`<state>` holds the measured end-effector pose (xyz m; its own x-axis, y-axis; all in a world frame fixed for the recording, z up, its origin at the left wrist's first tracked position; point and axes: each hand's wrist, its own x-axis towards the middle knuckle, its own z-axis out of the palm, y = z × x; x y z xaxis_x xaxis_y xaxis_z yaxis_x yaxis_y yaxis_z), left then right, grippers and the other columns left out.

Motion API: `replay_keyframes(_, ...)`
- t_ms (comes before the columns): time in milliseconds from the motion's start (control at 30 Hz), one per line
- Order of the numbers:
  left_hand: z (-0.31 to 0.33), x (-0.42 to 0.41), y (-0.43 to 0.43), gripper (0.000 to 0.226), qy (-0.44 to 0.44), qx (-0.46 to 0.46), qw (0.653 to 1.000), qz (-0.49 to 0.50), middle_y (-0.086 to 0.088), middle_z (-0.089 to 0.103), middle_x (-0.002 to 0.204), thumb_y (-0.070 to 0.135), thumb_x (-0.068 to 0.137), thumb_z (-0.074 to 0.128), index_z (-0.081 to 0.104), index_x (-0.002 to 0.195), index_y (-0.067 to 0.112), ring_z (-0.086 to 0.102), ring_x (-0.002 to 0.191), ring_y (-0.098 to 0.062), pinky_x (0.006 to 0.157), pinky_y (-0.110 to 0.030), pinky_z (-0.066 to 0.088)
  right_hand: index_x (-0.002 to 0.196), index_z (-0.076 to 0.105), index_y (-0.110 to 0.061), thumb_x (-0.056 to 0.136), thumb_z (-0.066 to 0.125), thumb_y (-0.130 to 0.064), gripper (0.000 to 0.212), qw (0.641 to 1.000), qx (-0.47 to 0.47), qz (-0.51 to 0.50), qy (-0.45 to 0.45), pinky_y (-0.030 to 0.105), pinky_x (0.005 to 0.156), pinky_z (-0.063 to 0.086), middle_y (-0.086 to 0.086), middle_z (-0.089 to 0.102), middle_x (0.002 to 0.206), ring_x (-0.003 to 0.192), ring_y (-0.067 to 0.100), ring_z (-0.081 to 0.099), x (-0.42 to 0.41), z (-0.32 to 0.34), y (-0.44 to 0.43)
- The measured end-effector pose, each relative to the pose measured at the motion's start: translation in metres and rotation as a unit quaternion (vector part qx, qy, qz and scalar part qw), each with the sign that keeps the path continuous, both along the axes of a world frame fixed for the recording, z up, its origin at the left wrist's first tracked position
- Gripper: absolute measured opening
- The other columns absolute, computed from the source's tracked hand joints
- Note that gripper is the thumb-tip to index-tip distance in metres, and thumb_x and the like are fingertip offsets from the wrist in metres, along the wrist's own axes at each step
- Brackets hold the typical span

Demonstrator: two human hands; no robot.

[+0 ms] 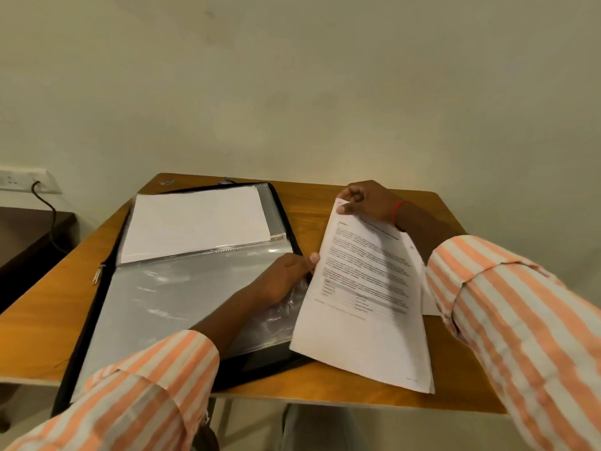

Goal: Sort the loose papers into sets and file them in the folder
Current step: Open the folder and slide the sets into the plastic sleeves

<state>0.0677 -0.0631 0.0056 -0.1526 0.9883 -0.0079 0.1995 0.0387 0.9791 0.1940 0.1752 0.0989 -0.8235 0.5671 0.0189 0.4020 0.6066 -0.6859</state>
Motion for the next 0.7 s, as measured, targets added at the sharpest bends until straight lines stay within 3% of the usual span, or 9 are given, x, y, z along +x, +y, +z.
replay_keyframes(67, 0.001, -0.002, -0.002, 0.036, -0.043, -0.011, 0.999, -0.01, -0.005, 0.076, 0.112, 0.035, 0.102, 0.054, 0.071, 0.114, 0.006, 0.074, 0.101, -0.026, 0.088, -0.039, 0.059, 0.112, 0.07, -0.017, 0.089, 0.075, -0.029, 0.027, 1.0, -0.02, 0.005, 0.014, 0.025, 0.072, 0.056, 0.001, 0.076, 0.095, 0.079, 0.012, 0.072, -0.005, -0.002, -0.006)
replay_keyframes(167, -0.001, -0.004, -0.004, 0.024, -0.014, 0.0, 1.0, 0.005, -0.002, 0.076, 0.112, 0.022, 0.099, 0.063, 0.073, 0.114, 0.006, 0.075, 0.099, -0.023, 0.085, -0.036, 0.061, 0.111, 0.072, -0.021, 0.089, 0.074, -0.034, 0.026, 0.999, -0.045, 0.019, 0.0, 0.029, 0.076, 0.06, 0.0, 0.077, 0.095, 0.082, 0.016, 0.074, -0.009, -0.003, -0.012)
replay_keyframes(333, -0.001, -0.002, -0.003, 0.012, 0.03, 0.01, 0.999, 0.043, 0.01, 0.078, 0.105, 0.026, 0.096, 0.067, 0.074, 0.105, 0.021, 0.077, 0.089, -0.016, 0.072, -0.027, 0.061, 0.11, 0.07, -0.015, 0.087, 0.076, -0.032, 0.029, 0.987, -0.08, 0.024, -0.136, 0.044, 0.096, 0.054, 0.006, 0.074, 0.108, 0.105, 0.027, 0.069, 0.01, -0.004, 0.006)
replay_keyframes(433, 0.001, -0.003, -0.003, 0.011, 0.041, 0.007, 0.998, 0.043, 0.01, 0.078, 0.102, 0.027, 0.096, 0.068, 0.073, 0.103, 0.021, 0.077, 0.087, -0.015, 0.069, -0.024, 0.06, 0.118, 0.067, -0.022, 0.088, 0.076, -0.028, 0.032, 0.97, -0.117, 0.013, -0.212, 0.039, 0.089, 0.057, 0.003, 0.073, 0.116, 0.109, 0.024, 0.068, 0.03, -0.005, 0.012)
replay_keyframes(567, 0.0, -0.003, -0.002, 0.032, 0.082, 0.011, 0.995, 0.049, 0.001, 0.077, 0.093, 0.041, 0.096, 0.064, 0.073, 0.093, 0.011, 0.076, 0.081, -0.016, 0.075, -0.035, 0.061, 0.12, 0.069, -0.024, 0.089, 0.074, -0.02, 0.031, 0.951, -0.153, -0.003, -0.268, 0.047, 0.089, 0.058, 0.005, 0.074, 0.115, 0.107, 0.028, 0.07, 0.052, -0.011, 0.012)
replay_keyframes(633, -0.001, -0.004, -0.001, 0.048, 0.116, 0.032, 0.99, 0.069, -0.001, 0.073, 0.089, 0.06, 0.094, 0.056, 0.069, 0.089, 0.014, 0.072, 0.082, -0.016, 0.081, -0.042, 0.057, 0.122, 0.067, -0.016, 0.091, 0.07, -0.012, 0.031, 0.939, -0.207, -0.003, -0.274, 0.052, 0.093, 0.056, 0.012, 0.073, 0.117, 0.107, 0.033, 0.07, 0.066, -0.012, 0.012)
replay_keyframes(700, 0.003, -0.01, 0.0, 0.054, 0.179, 0.06, 0.979, 0.083, 0.0, 0.068, 0.084, 0.069, 0.093, 0.047, 0.062, 0.086, 0.018, 0.065, 0.08, -0.016, 0.08, -0.04, 0.052, 0.124, 0.065, -0.01, 0.093, 0.067, -0.01, 0.031, 0.934, -0.226, 0.004, -0.276, 0.048, 0.09, 0.058, 0.016, 0.071, 0.12, 0.106, 0.034, 0.07, 0.083, -0.008, 0.016)
